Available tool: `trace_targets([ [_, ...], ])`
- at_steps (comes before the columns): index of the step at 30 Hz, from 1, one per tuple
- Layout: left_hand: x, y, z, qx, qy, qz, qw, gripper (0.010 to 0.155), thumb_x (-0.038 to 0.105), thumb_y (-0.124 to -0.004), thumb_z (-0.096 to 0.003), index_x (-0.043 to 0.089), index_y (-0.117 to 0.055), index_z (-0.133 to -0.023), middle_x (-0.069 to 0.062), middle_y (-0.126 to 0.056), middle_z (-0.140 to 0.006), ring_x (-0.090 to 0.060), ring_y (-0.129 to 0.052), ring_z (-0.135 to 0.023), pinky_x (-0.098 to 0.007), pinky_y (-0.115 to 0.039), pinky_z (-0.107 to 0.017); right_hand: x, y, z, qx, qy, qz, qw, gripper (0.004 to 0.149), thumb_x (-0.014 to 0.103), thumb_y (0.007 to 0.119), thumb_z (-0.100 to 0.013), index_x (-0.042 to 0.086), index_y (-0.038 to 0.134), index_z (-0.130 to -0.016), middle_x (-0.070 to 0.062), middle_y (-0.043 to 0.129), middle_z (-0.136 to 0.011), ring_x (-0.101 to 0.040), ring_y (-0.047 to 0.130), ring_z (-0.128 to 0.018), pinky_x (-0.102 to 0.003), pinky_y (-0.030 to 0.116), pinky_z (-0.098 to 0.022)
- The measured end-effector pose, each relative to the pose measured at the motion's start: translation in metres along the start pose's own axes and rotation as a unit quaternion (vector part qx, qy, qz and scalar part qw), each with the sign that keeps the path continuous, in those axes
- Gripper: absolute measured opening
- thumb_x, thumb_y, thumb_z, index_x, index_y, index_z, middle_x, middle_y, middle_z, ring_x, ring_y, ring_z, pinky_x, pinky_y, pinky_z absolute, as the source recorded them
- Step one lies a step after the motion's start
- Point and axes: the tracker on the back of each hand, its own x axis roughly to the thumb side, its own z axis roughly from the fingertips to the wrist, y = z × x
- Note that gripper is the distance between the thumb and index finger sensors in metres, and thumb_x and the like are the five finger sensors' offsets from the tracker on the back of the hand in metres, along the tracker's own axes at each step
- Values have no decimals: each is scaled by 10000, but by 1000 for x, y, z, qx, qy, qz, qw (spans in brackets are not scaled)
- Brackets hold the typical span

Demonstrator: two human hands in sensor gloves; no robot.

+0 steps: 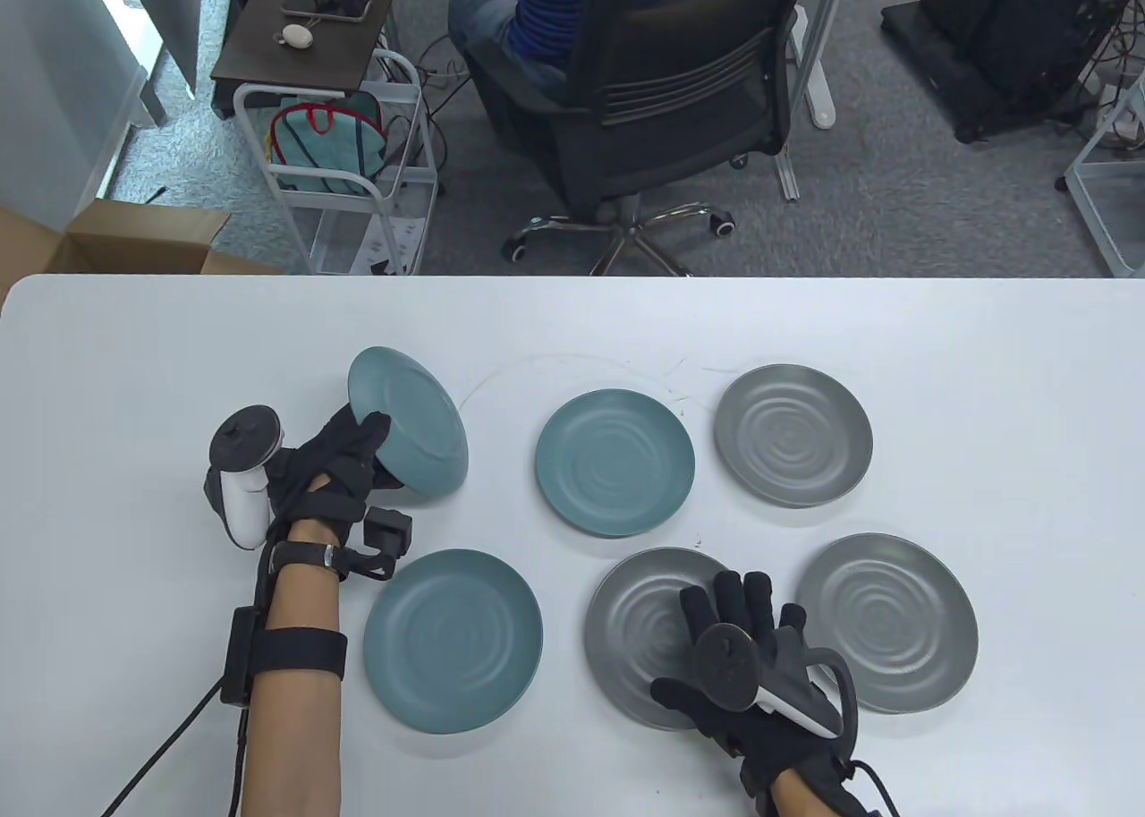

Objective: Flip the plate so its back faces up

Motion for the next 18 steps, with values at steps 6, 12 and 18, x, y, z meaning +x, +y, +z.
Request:
trace_targets([
  [6,-22,9,-3,32,52,-11,998,638,376,-668,-579,-1,-559,-1081,-146,-826,-912,-244,-1078,-648,-337,-930,-447,0,0,0,-2,0,-1,1000,950,673,620,-472,162,174,-1137,-228,88,-1171,-481,47,-1046,-725,162,-715],
  [12,-43,14,-7,59,95,-14,994,665,392,-677,-575,-34,-561,-1073,-164,-836,-884,-238,-1093,-592,-329,-935,-411,0,-1,0,-3,0,-1,1000,950,673,620,-471,162,175,-1137,-228,87,-1171,-480,44,-1046,-725,161,-714],
  [18,-51,15,-10,72,113,-30,991,680,398,-678,-575,-52,-560,-1071,-180,-843,-865,-244,-1094,-573,-331,-934,-399,0,-2,0,-2,2,1,1000,949,671,622,-472,162,176,-1137,-228,86,-1171,-480,44,-1045,-723,159,-716],
])
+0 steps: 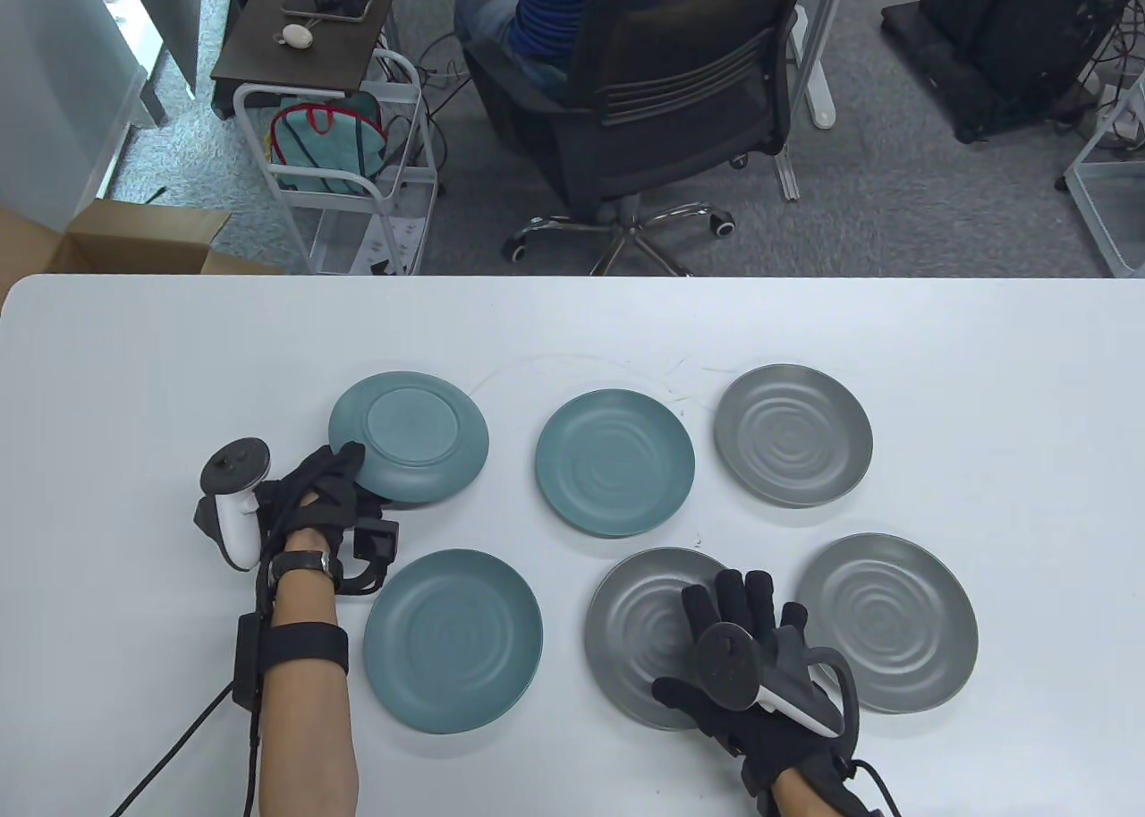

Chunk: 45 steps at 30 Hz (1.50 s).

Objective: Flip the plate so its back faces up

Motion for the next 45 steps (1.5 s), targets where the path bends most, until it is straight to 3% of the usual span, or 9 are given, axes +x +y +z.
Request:
trace_targets([
  [13,2,-3,-1,48,41,-139,988,688,415,-679,-573,-66,-588,-1056,-149,-879,-798,-225,-1109,-484,-324,-929,-339,0,-1,0,-3,0,0,1000,949,672,621,-472,163,176,-1137,-228,87,-1171,-480,45,-1046,-724,160,-716],
  [34,20,-18,3,101,49,-350,930,648,438,-696,-562,-24,-680,-1017,-81,-925,-717,-181,-1114,-362,-289,-924,-250,1,-2,2,-5,-5,1,1000,950,672,622,-472,162,177,-1138,-227,86,-1172,-480,43,-1047,-726,154,-714],
  [40,22,-20,7,100,38,-365,925,652,440,-690,-564,-15,-664,-1029,-81,-917,-738,-197,-1113,-391,-306,-922,-277,2,-3,3,-7,-4,5,1000,950,671,622,-472,162,177,-1138,-229,89,-1172,-481,46,-1046,-726,156,-714],
  [45,27,-20,19,78,17,-377,923,686,481,-667,-564,2,-636,-1054,-119,-908,-809,-259,-1110,-513,-359,-920,-359,0,-3,4,-10,-3,2,1000,949,672,621,-471,162,178,-1138,-229,91,-1172,-481,48,-1046,-727,158,-712],
])
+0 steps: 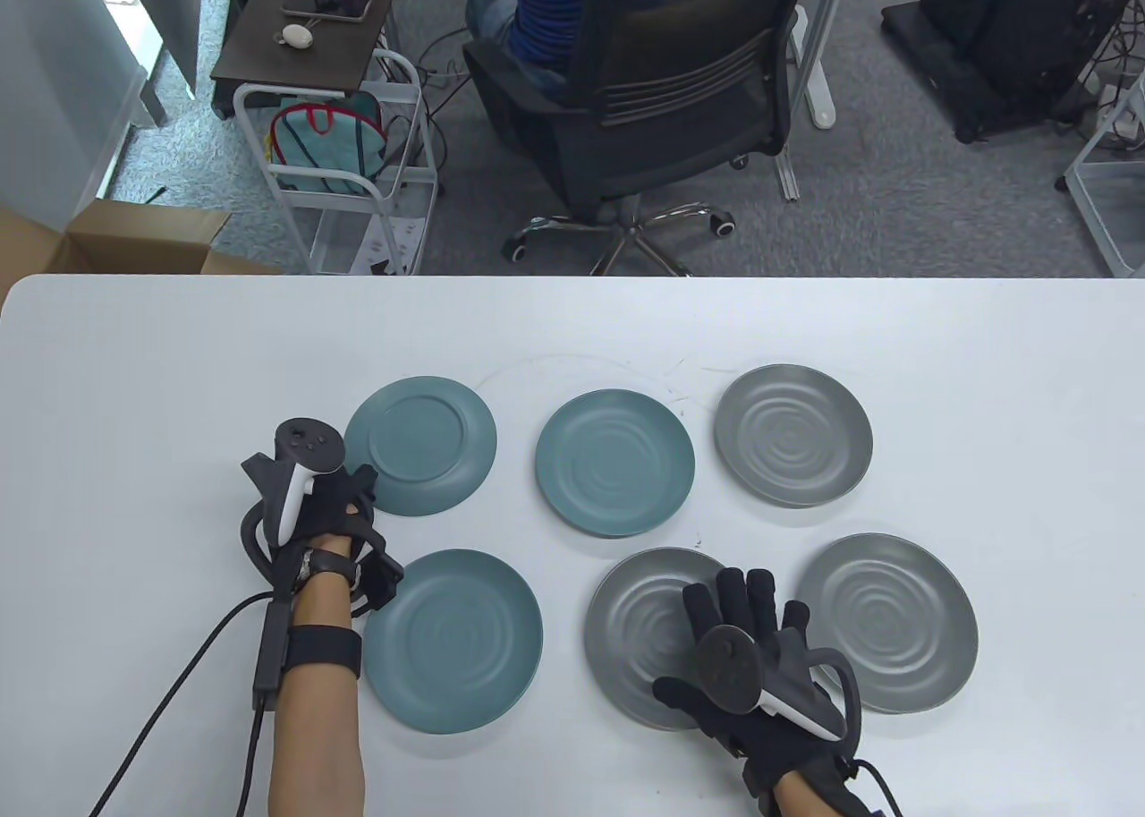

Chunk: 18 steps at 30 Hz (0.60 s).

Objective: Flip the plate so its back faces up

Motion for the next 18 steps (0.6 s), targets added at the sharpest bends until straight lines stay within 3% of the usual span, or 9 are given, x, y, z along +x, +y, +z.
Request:
trace_targets([
  [10,-9,28,39,-29,-83,-10,996,809,588,-608,-565,45,-471,-1149,-182,-729,-1034,-443,-909,-878,-526,-814,-573,-7,-5,4,-13,9,-8,1000,950,672,621,-472,161,176,-1138,-228,90,-1172,-481,47,-1047,-726,159,-714],
  [18,-7,36,95,-15,-177,-90,980,853,622,-588,-563,50,-408,-1170,-206,-656,-1085,-475,-829,-951,-565,-775,-613,-7,-6,5,-14,10,-9,1000,952,673,621,-471,161,174,-1138,-229,88,-1172,-482,46,-1046,-726,159,-714],
])
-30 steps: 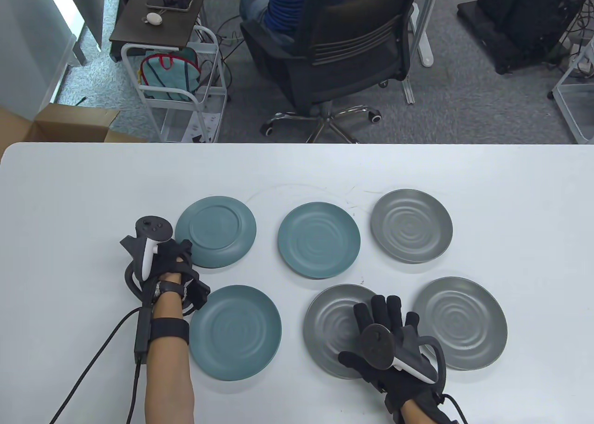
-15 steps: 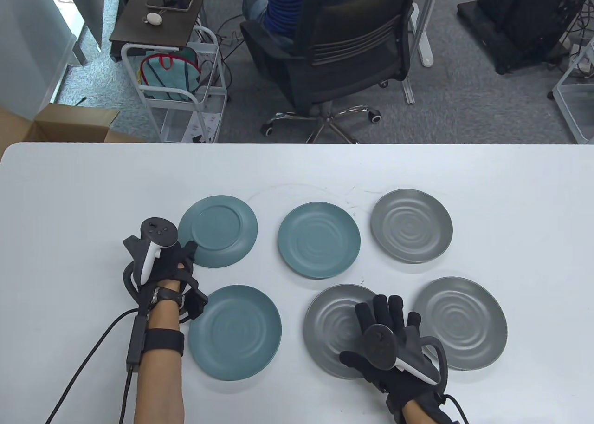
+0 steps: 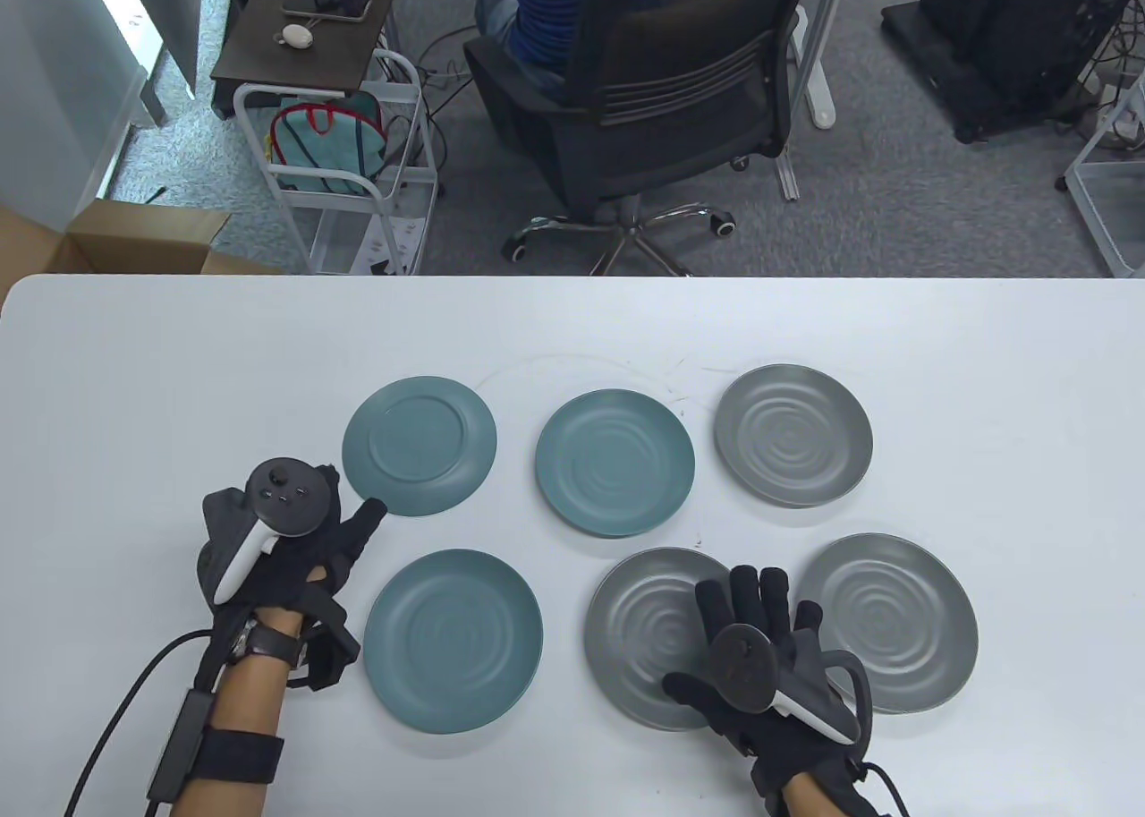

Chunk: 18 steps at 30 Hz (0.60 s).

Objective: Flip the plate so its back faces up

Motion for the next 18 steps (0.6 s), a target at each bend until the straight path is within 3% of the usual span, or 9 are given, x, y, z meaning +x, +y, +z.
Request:
trace_targets([
  [8,36,-15,50,10,-81,-109,991,870,640,-580,-559,62,-391,-1180,-208,-625,-1109,-484,-790,-988,-588,-754,-629,2,0,1,-3,-3,5,1000,950,672,622,-472,161,177,-1138,-230,90,-1172,-482,48,-1046,-726,160,-714],
  [18,68,-69,82,-43,-150,-198,968,885,658,-569,-555,72,-365,-1186,-208,-600,-1125,-488,-759,-1013,-599,-740,-641,4,0,2,-5,-5,11,1000,952,675,621,-470,162,176,-1138,-230,89,-1172,-482,47,-1047,-726,159,-714],
])
